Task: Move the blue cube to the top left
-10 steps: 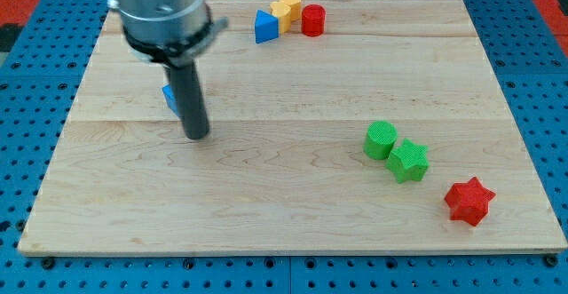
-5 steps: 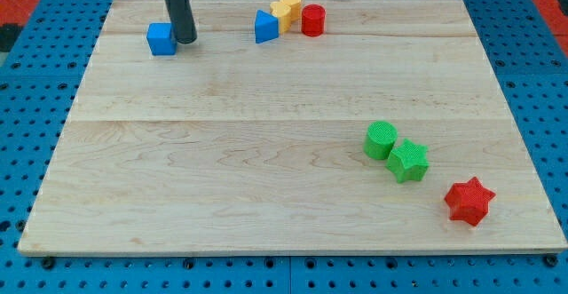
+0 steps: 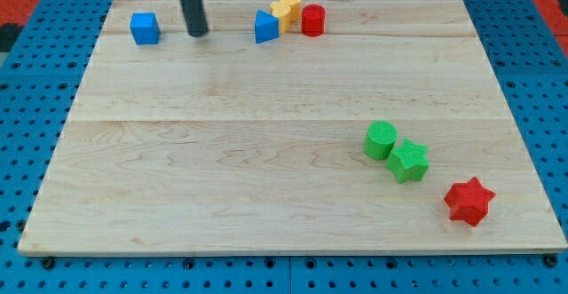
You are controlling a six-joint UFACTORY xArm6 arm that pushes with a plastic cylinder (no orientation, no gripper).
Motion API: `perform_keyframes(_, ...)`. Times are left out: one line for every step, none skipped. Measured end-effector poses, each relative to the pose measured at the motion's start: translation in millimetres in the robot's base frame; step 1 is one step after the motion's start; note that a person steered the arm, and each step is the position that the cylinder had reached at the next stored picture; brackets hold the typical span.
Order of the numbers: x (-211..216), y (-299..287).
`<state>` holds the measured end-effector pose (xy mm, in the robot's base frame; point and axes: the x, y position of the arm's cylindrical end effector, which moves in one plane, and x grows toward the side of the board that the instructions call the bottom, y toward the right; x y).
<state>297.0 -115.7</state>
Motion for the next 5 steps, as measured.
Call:
perform_keyframes(11.3,-63.1)
perform_keyframes(-13.6,-85.5)
perform_keyframes(-41.0,-70.2)
perform_keyframes(5.3,64.1)
perform_keyframes(82.3,197.7)
